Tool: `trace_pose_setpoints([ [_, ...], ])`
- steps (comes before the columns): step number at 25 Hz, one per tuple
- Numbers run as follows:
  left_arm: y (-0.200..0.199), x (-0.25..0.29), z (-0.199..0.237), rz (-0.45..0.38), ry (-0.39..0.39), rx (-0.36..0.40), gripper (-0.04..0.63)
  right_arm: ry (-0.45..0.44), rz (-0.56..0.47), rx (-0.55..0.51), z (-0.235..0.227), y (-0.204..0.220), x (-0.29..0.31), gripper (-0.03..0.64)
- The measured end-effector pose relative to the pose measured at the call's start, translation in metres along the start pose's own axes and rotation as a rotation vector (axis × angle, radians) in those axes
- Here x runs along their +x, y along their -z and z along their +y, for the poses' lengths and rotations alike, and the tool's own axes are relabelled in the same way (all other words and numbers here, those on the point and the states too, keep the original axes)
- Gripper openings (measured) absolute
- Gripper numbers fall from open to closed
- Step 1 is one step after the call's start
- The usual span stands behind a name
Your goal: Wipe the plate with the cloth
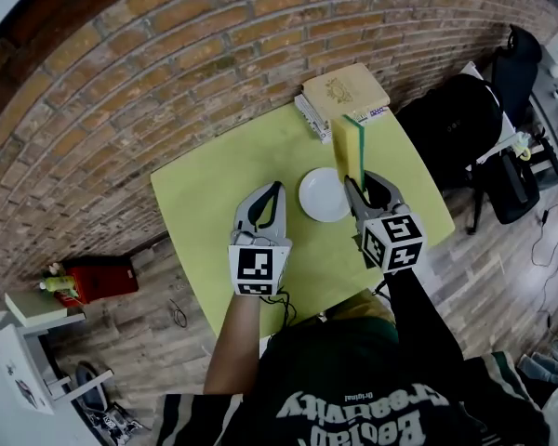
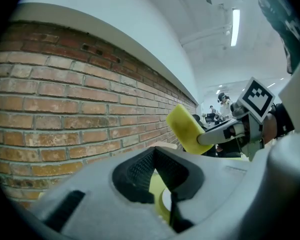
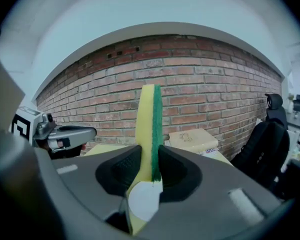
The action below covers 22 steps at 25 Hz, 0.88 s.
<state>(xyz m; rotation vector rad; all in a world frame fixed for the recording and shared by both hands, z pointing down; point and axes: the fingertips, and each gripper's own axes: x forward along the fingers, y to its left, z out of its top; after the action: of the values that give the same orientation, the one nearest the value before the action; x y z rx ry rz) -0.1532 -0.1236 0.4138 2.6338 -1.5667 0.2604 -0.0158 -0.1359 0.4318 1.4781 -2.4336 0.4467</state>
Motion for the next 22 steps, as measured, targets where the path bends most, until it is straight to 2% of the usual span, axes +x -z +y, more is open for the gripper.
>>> trace_pose_setpoints([
  [3,0.007,0.004,0.0,0.015,0.001,-0.007,0.008,-0.024,0.039,-0.014,0.002,0.009,0.003,0.103],
  [8,0.021,0.012,-0.005,0.046,0.001,-0.018,0.008,-0.038,0.152,-0.102,0.002,0.032,0.014,0.109],
  [15,0.049,0.027,-0.007,0.11,-0.011,-0.055,0.008,-0.136,0.297,-0.22,0.008,0.064,0.036,0.103],
  [22,0.08,0.042,-0.013,0.191,-0.019,-0.086,0.008,-0.202,0.418,-0.272,0.004,0.092,0.052,0.1],
])
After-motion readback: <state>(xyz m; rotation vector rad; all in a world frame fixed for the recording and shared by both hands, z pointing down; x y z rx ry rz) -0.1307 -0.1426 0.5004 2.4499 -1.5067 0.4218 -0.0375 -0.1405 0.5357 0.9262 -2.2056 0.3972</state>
